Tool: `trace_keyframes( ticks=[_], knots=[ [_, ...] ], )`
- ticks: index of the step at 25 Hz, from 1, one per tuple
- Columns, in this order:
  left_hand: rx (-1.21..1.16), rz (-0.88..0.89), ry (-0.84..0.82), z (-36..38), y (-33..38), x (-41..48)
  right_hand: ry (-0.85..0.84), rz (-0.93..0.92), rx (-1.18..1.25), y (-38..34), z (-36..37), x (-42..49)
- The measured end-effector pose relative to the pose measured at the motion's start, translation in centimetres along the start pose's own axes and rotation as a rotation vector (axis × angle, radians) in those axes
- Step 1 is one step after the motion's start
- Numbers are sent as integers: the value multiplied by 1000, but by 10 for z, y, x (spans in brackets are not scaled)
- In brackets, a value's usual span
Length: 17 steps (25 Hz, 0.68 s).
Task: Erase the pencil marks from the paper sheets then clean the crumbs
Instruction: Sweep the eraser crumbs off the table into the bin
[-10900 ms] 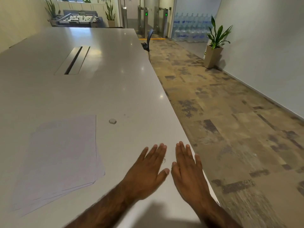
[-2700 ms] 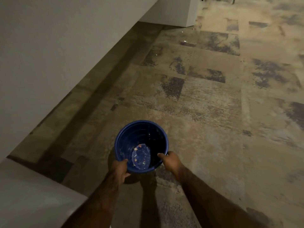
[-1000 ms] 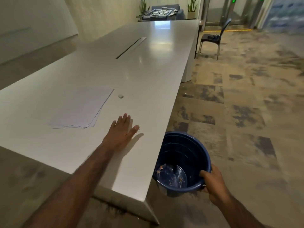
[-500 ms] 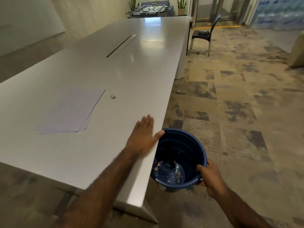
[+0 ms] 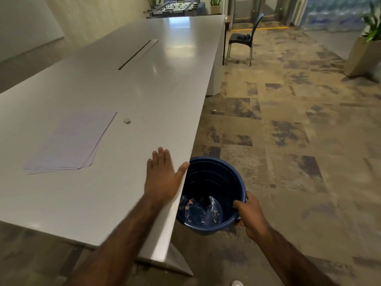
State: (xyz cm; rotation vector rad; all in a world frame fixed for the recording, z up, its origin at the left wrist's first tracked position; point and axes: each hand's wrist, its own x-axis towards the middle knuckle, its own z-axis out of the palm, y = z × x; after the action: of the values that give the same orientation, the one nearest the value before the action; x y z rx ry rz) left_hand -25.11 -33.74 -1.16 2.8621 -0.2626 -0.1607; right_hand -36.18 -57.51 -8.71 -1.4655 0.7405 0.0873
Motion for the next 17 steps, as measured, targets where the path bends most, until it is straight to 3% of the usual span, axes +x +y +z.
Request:
trace_keyframes(
  ticks=[6, 10, 12, 15, 17],
  knots=[
    [54, 265, -89, 14, 67, -8, 24, 3, 12, -2, 3, 4],
    [-195, 508, -97, 2, 59, -14, 28, 4, 7, 0, 5, 6],
    [-210, 395, 33, -10, 18, -8, 30, -2, -3, 2, 4, 7],
    [116, 9, 121, -25, -64, 14, 29, -6, -13, 1, 3, 5],
    [238, -122, 128, -33, -89, 30, 28, -5, -8, -2, 4, 6]
  ],
)
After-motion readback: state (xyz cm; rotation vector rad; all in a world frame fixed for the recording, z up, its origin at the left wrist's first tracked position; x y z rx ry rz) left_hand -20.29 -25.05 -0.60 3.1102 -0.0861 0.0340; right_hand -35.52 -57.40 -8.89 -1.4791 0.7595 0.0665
